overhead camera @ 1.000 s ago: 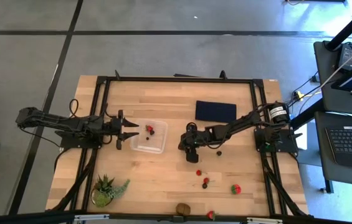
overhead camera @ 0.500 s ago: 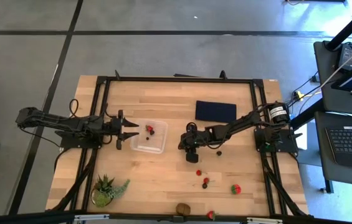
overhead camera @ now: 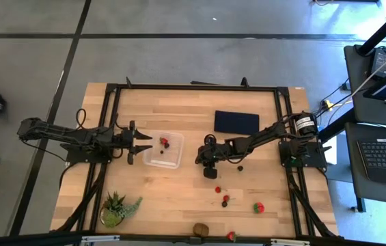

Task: Pick and placing Produce into tupperware
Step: Put the left blackberry into the transparent bin

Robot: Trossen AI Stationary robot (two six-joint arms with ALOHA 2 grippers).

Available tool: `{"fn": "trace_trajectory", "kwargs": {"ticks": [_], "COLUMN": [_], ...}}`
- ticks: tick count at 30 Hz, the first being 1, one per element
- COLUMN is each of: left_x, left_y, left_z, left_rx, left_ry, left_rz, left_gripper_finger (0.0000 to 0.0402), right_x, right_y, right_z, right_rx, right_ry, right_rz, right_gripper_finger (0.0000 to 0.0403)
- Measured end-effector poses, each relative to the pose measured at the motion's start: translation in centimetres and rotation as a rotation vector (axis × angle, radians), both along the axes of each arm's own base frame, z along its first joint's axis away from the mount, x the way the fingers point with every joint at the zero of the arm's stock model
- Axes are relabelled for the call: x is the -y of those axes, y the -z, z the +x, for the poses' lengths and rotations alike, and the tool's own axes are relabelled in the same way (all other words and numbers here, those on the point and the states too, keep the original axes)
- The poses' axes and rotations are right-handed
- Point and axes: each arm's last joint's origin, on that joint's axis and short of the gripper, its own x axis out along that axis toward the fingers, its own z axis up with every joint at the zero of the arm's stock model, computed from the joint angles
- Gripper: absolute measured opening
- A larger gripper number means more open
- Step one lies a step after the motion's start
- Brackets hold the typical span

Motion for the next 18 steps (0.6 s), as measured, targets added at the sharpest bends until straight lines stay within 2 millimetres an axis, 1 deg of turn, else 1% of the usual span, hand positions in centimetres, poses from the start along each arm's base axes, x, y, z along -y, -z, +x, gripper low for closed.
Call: {"fn": "trace_trajectory", "kwargs": {"ticks": [4,8,10,13,18], "left_x": [0.0,0.0,0.0,0.0,0.0], "left_y": [0.0,0.0,0.0,0.0,0.0], "left_z": [0.0,0.0,0.0,0.0,0.0], "left_rx": [0.0,0.0,0.0,0.0,0.0], "left_ry": [0.0,0.0,0.0,0.0,0.0], "left_rz": [0.0,0.0,0.0,0.0,0.0], "left_gripper_finger": [0.017,0.017,0.0167,0.0163,0.0162], "right_x": [0.0,0.5,0.8,1.3,1.9], "right_y": [-0.6,-2.2,-3.4,-5.6,-10.0], "right_z": [0.5,1.7,2.6,3.8,5.8], "right_rx": [0.05,0.086,0.092,0.05,0.061], "right_ry": [-0.003,-0.008,-0.014,-0.034,-0.07], "right_rz": [0.0,-0.017,-0.034,-0.07,-0.124], "right_gripper_finger": [0.01,0.0103,0.0108,0.011,0.0102]}}
